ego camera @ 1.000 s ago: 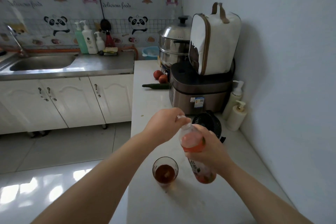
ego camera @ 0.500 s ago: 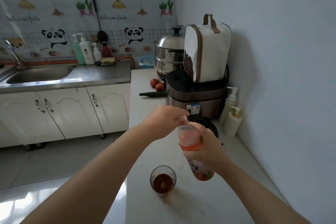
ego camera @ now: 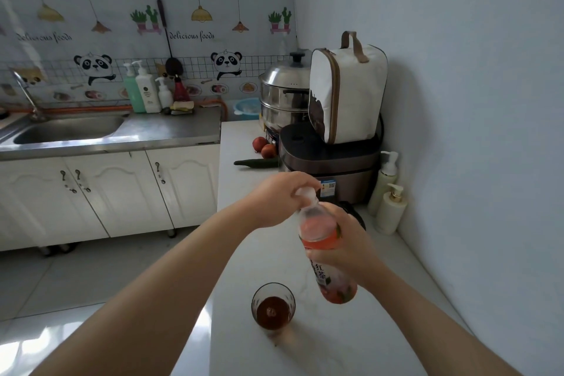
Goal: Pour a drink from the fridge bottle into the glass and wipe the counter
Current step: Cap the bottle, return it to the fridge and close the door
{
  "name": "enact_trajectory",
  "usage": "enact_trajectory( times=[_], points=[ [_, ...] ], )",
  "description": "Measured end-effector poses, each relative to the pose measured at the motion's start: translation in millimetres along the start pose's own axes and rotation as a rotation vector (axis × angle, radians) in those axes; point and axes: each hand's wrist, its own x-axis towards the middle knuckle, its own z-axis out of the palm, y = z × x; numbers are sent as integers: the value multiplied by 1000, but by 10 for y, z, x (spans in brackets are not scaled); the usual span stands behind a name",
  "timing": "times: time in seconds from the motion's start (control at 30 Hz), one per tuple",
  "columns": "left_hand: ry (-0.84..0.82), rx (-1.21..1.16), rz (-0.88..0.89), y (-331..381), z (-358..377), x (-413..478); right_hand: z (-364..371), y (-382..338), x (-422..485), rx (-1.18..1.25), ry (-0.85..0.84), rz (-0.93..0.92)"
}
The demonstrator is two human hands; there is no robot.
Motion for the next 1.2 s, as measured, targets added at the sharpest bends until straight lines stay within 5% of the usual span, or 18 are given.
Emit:
enact_trajectory(
  times=[0.73,1.03,1.2],
  points=[
    [230,-380,-9,124,7,-79,-14,-173,20,55,17,28],
    [154,-391,22,147,3,-102,-14,-153,-7,54,25,36],
    [291,-289,-55,164,49,-83,-29,-171,16,73,42,20]
  ],
)
